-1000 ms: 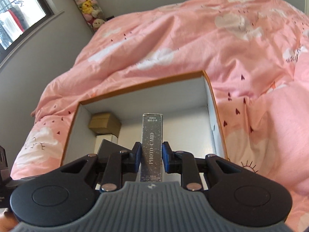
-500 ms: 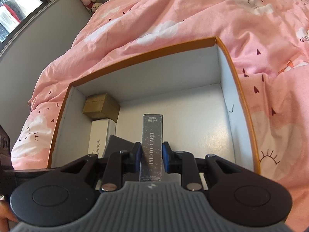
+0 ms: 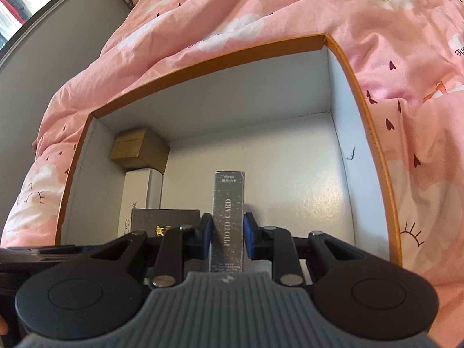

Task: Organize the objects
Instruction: 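Lower the grey box into the box and open the left gripper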

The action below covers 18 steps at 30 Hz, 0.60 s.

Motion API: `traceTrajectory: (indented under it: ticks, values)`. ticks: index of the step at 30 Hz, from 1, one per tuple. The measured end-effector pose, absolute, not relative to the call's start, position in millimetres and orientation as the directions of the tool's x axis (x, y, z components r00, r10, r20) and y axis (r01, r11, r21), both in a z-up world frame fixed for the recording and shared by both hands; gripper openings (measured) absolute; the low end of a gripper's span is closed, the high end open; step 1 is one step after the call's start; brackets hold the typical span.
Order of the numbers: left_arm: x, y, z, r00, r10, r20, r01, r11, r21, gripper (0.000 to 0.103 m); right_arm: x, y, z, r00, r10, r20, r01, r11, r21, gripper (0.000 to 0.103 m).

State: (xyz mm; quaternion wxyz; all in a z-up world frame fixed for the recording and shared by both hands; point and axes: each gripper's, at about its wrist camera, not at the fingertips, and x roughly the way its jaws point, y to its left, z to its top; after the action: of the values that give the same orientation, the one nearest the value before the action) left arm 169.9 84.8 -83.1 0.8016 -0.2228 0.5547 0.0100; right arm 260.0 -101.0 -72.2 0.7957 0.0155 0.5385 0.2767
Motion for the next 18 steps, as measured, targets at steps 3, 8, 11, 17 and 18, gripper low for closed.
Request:
traceTrajectory:
  ticks: [3,8,11,17,18]
  values:
    - [171.9,82.2,-76.5,0.41,-0.198,-0.89,-0.239,0.918,-0.315,0.063,260.0,-95.4,-75.1,0.255,0.452,-0.855,-0.44,0.841,0.313,0.024]
    - [178.2,81.2,-83.2,0.371,-0.187,-0.909,-0.219,0.934,-0.282,0.033,260.2,-89.2,-79.5,0.239,0.444,-0.864,-0.439,0.842,0.312,0.024]
    - [180.5,81.5,-90.5,0.352,-0.182,-0.918,-0.224,0.936,-0.272,0.027,260.9,-88.9,-79.5,0.238,0.44,-0.866,-0.437,0.844,0.309,0.024]
    - [181.4,78.7,-97.8,0.342,-0.171,-0.924,-0.223,0.94,-0.257,0.026,265.7,-90.5,-85.1,0.227,0.427,-0.875,-0.421,0.853,0.307,0.024]
    - [180.4,78.6,-96.6,0.349,-0.171,-0.921,-0.22,0.941,-0.259,0.026,265.9,-90.1,-86.4,0.223,0.427,-0.876,-0.419,0.853,0.309,0.024]
